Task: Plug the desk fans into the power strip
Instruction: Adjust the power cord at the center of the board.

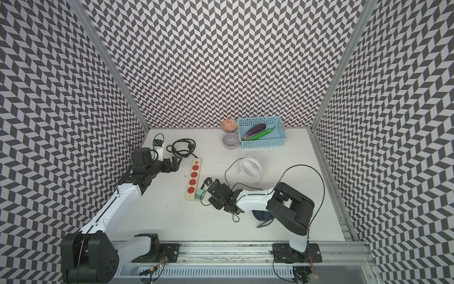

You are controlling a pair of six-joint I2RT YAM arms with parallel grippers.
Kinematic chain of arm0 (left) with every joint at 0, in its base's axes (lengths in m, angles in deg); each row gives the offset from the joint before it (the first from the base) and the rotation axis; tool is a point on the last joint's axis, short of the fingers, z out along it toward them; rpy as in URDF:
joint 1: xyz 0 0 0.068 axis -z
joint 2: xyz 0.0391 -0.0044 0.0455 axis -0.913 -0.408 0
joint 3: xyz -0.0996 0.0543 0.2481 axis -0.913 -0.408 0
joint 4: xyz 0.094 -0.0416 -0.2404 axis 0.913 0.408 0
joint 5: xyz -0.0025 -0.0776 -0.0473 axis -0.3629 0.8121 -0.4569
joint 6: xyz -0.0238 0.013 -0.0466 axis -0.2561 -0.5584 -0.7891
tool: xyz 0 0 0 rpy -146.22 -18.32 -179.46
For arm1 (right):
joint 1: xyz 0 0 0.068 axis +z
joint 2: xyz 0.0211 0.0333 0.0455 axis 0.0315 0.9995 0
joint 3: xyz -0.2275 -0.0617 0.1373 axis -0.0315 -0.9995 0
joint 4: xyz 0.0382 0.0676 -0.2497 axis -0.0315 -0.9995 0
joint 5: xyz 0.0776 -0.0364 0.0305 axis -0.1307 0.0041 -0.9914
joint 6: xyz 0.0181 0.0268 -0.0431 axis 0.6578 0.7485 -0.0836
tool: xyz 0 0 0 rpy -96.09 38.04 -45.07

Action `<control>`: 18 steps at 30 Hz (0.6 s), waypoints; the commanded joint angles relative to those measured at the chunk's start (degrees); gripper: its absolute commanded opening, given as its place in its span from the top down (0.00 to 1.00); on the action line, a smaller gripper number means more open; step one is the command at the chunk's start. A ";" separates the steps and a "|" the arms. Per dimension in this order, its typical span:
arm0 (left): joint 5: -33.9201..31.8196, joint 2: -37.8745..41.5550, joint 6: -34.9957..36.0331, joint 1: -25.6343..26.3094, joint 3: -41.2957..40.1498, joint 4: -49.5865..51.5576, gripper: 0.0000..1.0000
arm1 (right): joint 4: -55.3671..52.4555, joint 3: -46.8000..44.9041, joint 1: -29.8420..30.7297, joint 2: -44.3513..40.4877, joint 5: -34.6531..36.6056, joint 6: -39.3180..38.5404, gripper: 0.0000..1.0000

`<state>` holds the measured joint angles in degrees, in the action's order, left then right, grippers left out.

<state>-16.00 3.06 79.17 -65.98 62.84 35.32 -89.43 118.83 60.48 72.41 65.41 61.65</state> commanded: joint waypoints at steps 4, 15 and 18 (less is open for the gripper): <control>0.90 0.46 -0.34 -0.21 0.05 -1.73 0.00 | 0.99 1.23 -3.87 -1.06 -0.29 2.49 0.76; 1.03 0.51 -0.40 -0.21 -0.10 -1.94 0.00 | -2.21 5.69 -9.63 -0.23 1.73 0.65 0.99; 0.99 0.74 -0.34 -0.21 -0.28 -1.94 0.00 | -2.85 7.35 -11.20 0.22 1.74 -0.35 0.99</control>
<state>-15.74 3.06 79.15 -65.98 62.84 35.23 -92.34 124.29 50.47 72.41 65.87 62.50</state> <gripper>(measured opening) 0.999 0.056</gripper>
